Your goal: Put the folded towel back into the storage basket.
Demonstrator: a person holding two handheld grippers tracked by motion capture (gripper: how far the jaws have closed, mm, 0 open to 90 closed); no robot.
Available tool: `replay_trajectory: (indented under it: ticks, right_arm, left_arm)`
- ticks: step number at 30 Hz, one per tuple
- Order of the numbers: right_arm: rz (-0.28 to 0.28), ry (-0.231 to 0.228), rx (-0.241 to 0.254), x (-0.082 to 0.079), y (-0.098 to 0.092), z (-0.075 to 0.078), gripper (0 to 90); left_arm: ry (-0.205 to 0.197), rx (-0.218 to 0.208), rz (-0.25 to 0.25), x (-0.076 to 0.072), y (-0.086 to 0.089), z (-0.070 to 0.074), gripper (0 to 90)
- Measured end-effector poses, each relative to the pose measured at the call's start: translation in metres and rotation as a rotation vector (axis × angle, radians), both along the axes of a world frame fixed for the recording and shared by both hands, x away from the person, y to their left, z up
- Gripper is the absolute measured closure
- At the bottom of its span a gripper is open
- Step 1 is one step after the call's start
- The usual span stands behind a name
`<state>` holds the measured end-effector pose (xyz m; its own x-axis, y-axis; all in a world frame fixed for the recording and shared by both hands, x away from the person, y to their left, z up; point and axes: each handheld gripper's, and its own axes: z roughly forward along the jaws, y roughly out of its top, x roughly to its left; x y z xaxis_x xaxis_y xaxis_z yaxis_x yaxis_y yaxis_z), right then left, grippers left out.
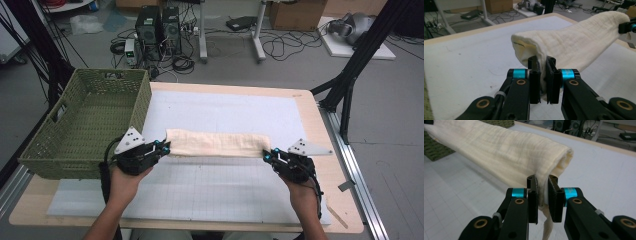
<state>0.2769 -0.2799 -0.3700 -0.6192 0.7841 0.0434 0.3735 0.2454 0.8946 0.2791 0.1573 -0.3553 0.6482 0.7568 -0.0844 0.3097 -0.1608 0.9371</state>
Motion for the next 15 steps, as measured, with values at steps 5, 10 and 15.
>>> replay_trajectory:
  ticks: [5, 10, 15]
  right_arm:
    - [0.03, -0.044, -0.012, 0.013, 0.016, 0.023, 80.9]
    - [0.068, -0.077, -0.024, 0.033, 0.038, 0.042, 80.9]
    - [0.111, -0.097, -0.022, 0.051, 0.065, 0.053, 80.9]
  left_arm:
    - [-0.03, -0.008, 0.032, -0.001, 0.017, 0.016, 83.4]
    - [-0.057, -0.013, 0.08, -0.007, 0.039, 0.029, 83.4]
    - [-0.066, -0.01, 0.118, -0.011, 0.061, 0.039, 83.4]
